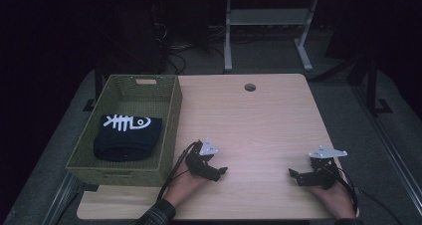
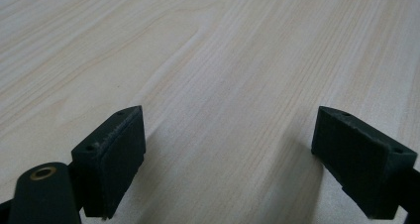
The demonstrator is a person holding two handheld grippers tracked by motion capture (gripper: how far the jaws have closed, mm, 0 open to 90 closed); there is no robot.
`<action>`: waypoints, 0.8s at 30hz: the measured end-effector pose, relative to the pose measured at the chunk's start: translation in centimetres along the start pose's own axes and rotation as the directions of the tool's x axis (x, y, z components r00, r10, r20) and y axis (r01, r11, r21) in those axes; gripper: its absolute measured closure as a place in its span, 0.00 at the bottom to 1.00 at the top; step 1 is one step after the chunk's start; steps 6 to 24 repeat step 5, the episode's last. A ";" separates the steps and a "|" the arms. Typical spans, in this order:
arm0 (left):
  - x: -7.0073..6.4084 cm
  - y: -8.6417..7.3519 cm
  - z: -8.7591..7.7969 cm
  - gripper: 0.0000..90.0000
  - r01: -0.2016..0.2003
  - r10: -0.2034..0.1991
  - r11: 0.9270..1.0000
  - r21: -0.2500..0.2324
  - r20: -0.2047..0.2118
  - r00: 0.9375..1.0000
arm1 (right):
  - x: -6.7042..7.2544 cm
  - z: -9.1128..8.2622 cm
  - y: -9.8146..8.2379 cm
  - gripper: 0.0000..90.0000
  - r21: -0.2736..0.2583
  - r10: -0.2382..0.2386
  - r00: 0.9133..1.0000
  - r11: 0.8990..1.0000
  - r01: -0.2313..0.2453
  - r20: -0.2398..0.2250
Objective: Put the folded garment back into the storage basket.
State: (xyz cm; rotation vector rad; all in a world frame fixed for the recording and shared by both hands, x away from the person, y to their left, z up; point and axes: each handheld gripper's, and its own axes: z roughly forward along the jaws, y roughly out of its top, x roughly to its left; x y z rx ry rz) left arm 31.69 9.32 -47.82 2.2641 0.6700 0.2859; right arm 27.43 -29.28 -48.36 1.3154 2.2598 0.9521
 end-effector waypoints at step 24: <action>0.0 0.0 0.0 0.14 0.010 -0.011 1.000 -0.003 -0.004 1.000 | 0.0 0.0 0.0 0.02 0.000 0.000 1.000 1.000 0.000 0.000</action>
